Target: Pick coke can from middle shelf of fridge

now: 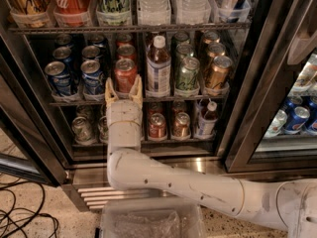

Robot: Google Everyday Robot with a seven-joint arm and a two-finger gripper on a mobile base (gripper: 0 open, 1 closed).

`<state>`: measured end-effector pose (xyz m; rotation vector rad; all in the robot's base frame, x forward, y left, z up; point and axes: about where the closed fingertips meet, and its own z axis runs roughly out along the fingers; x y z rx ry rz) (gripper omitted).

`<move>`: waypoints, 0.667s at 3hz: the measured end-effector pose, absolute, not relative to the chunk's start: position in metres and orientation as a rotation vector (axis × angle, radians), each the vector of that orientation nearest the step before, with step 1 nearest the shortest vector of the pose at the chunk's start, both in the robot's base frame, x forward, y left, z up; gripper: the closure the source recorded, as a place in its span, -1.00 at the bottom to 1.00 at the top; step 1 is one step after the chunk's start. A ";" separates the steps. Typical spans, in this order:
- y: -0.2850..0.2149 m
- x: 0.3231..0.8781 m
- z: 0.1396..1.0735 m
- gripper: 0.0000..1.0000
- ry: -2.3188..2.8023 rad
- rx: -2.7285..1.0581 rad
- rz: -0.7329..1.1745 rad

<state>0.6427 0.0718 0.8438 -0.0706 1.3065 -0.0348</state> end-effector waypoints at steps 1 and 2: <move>0.064 0.663 0.847 -0.26 1.313 -0.047 -0.073; 0.064 0.663 0.847 -0.26 1.314 -0.046 -0.075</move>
Offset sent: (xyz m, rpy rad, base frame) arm 0.0248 -0.0092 0.0026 -0.0065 0.0078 -0.0519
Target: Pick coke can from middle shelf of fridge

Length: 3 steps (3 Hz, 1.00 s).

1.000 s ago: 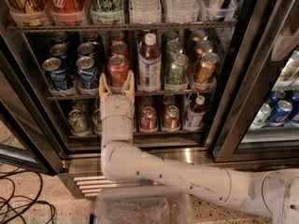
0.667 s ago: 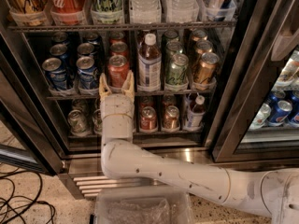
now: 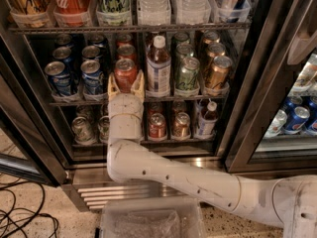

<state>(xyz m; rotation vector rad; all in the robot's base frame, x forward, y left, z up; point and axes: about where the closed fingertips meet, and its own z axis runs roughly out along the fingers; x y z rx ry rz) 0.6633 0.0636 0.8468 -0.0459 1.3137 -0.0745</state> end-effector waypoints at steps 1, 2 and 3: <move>0.052 0.673 0.848 0.11 1.326 -0.065 -0.100; 0.047 0.665 0.857 0.58 1.304 -0.138 -0.091; 0.046 0.659 0.863 0.99 1.287 -0.187 -0.080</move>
Offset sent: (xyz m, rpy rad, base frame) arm -0.0125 -0.0189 0.0212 -0.1477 -0.0345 0.1237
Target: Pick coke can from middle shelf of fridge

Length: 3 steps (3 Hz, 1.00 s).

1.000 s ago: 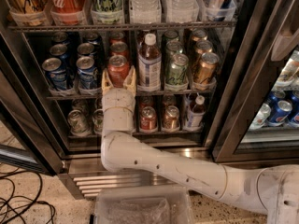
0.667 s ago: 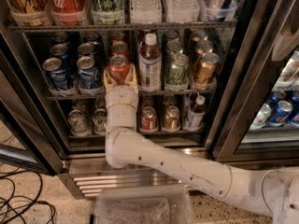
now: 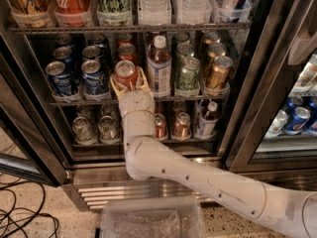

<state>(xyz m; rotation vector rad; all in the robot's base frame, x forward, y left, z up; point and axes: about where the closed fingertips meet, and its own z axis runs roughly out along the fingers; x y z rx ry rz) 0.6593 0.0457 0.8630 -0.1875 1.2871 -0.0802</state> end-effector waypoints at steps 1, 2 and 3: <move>0.054 0.635 0.881 1.00 1.227 -0.266 -0.035; 0.069 0.599 0.903 1.00 1.154 -0.375 0.020; 0.082 0.561 0.927 1.00 1.084 -0.480 0.076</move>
Offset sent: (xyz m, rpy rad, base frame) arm -0.1107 0.0419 0.0650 -0.1565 -0.1803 0.3387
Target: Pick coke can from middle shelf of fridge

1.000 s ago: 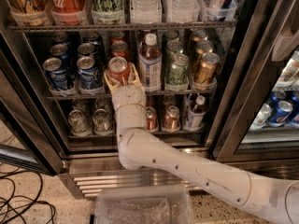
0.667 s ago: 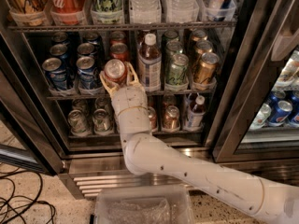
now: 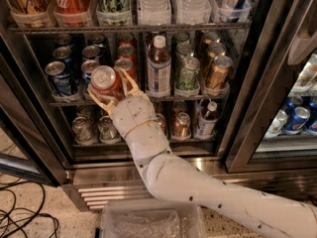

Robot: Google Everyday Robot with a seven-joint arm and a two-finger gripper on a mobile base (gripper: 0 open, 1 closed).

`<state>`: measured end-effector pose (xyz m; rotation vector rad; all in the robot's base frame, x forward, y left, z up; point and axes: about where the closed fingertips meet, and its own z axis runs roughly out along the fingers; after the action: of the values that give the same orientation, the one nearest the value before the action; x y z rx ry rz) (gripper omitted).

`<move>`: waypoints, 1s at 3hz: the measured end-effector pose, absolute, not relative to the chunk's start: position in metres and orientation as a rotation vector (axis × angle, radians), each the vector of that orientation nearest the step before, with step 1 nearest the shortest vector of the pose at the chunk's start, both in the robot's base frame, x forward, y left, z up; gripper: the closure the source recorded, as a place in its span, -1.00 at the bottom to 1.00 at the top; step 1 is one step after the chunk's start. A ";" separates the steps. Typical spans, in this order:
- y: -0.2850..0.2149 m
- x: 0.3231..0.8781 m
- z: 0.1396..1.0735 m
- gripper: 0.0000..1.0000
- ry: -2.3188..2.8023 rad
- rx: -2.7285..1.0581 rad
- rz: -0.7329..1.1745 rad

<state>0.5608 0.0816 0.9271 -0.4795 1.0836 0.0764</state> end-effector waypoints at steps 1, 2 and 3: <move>0.087 0.528 0.946 1.00 1.062 -0.582 0.146; 0.056 0.516 0.962 1.00 1.134 -0.631 0.173; -0.002 0.518 0.975 1.00 1.249 -0.638 0.129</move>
Offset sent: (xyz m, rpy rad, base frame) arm -0.0979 -0.0363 0.0424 -0.2178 0.2321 0.3738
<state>0.5183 -0.0021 0.9754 -0.6379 1.2487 0.1290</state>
